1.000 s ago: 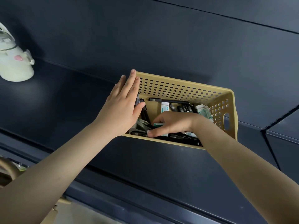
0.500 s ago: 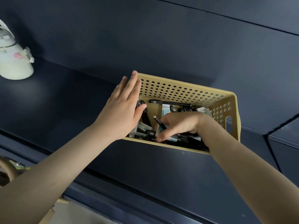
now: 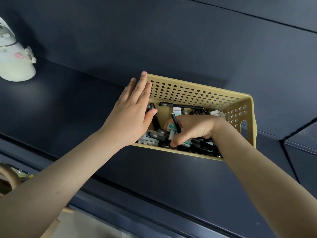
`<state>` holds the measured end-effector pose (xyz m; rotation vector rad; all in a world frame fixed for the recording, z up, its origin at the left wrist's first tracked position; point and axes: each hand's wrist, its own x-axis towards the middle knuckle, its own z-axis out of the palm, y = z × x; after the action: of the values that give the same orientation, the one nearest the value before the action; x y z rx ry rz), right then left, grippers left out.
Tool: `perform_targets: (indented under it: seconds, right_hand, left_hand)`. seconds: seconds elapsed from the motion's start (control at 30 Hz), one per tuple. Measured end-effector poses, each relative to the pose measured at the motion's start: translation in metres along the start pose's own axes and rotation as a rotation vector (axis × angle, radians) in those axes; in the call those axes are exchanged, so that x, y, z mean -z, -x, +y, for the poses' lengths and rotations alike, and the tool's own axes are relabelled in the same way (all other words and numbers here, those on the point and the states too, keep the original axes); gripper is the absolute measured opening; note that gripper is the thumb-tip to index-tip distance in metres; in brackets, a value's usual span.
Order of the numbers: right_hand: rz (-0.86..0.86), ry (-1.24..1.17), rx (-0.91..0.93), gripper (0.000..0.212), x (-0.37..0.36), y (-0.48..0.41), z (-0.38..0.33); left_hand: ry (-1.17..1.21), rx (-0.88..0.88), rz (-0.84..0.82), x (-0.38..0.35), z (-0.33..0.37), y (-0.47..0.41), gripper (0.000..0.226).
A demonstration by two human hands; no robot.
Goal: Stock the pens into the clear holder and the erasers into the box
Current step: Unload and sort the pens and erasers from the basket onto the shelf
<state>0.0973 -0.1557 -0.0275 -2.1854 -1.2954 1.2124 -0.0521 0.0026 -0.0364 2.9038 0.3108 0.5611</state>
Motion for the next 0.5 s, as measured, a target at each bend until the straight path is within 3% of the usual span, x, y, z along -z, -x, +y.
perform_targets:
  seconds: [0.27, 0.4, 0.5]
  right_hand:
    - [0.041, -0.011, 0.004, 0.045, -0.003, -0.003, 0.001]
    - [0.186, -0.172, 0.030, 0.039, 0.001, 0.000, 0.004]
    - [0.349, -0.322, 0.103, 0.018, 0.007, 0.003, 0.003]
  left_hand:
    - [-0.008, 0.004, -0.003, 0.001, 0.001, 0.001, 0.072]
    - [-0.019, -0.008, -0.003, 0.001, 0.002, 0.003, 0.074]
    - [-0.017, -0.008, -0.010, 0.001, 0.001, 0.003, 0.074]
